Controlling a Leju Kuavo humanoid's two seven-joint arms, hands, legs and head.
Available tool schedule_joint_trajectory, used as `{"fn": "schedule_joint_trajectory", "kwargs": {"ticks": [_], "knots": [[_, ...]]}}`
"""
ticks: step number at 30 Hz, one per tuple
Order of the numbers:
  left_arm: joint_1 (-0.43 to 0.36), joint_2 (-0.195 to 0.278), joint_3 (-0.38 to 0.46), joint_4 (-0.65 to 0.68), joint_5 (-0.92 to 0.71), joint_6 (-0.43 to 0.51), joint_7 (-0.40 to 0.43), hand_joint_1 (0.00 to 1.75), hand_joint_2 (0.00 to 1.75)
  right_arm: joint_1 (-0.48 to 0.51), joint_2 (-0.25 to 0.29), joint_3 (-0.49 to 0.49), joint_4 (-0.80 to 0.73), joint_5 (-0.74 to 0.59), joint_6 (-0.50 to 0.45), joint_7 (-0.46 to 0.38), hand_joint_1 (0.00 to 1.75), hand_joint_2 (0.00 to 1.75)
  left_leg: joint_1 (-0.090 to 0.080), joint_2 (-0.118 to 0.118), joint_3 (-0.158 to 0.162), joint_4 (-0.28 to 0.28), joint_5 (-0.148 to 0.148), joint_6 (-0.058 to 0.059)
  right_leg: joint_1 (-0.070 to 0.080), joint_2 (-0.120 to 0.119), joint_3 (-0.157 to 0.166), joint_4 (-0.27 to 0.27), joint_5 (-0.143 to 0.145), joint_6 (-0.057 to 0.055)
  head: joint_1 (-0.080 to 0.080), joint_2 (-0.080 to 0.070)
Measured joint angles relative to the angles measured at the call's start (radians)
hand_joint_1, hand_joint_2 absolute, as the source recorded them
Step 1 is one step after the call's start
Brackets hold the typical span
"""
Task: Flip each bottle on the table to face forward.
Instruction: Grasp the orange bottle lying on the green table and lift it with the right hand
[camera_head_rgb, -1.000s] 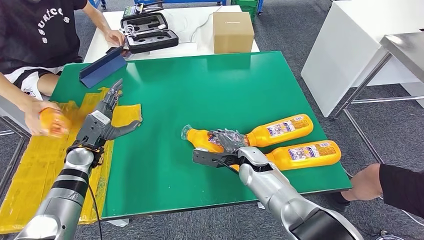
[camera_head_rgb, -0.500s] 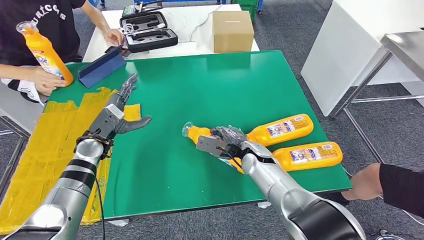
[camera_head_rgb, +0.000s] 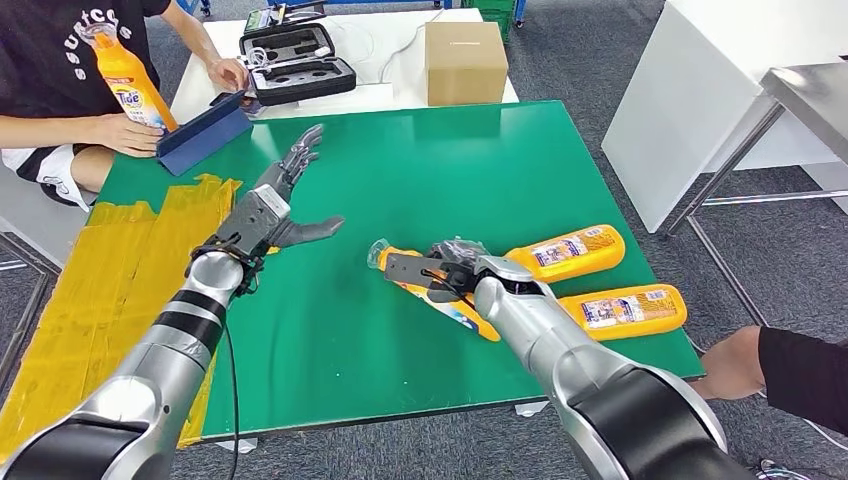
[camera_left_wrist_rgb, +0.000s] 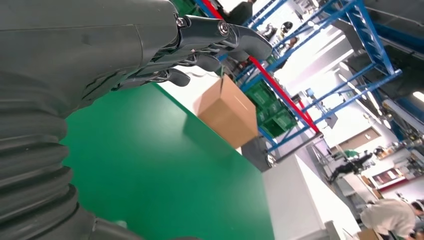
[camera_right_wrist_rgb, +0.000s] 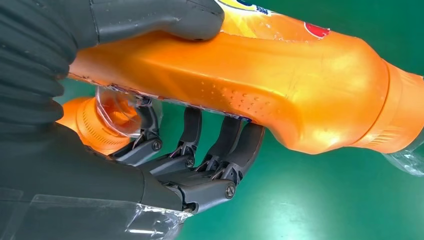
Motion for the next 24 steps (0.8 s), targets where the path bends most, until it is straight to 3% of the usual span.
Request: {"fn": "schedule_joint_trajectory", "kwargs": {"ticks": [10, 12, 15, 16, 18, 24], "knots": [[-0.033, -0.033, -0.031, 0.047, 0.013, -0.001, -0.004, 0.0, 1.75, -0.017, 0.03, 0.026, 0.016, 0.049, 0.036, 0.047, 1.44, 1.75, 0.0, 0.0, 0.0, 0.0, 0.0, 0.0, 0.0, 0.0, 0.0, 0.0, 0.0, 0.0, 0.0, 0.0], [-0.037, -0.037, -0.033, 0.052, 0.014, -0.001, -0.004, 0.0, 1.75, -0.019, 0.032, 0.03, 0.017, 0.05, 0.036, 0.05, 1.17, 1.75, 0.0, 0.0, 0.0, 0.0, 0.0, 0.0, 0.0, 0.0, 0.0, 0.0, 0.0, 0.0, 0.0, 0.0], [-0.039, -0.039, -0.036, 0.057, 0.015, 0.0, -0.004, 0.0, 1.75, -0.02, 0.035, 0.036, 0.019, 0.056, 0.039, 0.053, 0.34, 1.75, 0.0, 0.0, 0.0, 0.0, 0.0, 0.0, 0.0, 0.0, 0.0, 0.0, 0.0, 0.0, 0.0, 0.0], [-0.039, -0.04, -0.037, 0.059, 0.016, 0.0, -0.005, 0.0, 1.75, -0.021, 0.037, 0.038, 0.019, 0.06, 0.043, 0.055, 0.15, 1.75, 0.0, 0.0, 0.001, 0.0, 0.0, 0.0, 0.0, 0.001, 0.0, 0.0, 0.0, 0.0, 0.0, 0.0], [-0.039, -0.043, -0.039, 0.062, 0.019, 0.001, -0.006, 0.0, 1.75, -0.023, 0.04, 0.045, 0.021, 0.072, 0.053, 0.059, 0.0, 1.75, 0.0, 0.0, 0.001, 0.0, 0.0, 0.0, 0.0, 0.001, 0.001, 0.0, 0.0, 0.0, 0.0, 0.0], [-0.041, -0.052, -0.049, 0.074, 0.027, 0.002, -0.01, 0.0, 1.75, -0.009, 0.053, 0.067, 0.035, 0.109, 0.098, 0.093, 0.0, 1.75, 0.0, -0.001, 0.0, 0.0, 0.0, 0.0, 0.0, 0.0, 0.001, 0.0, -0.001, 0.0, 0.0, 0.0]]}}
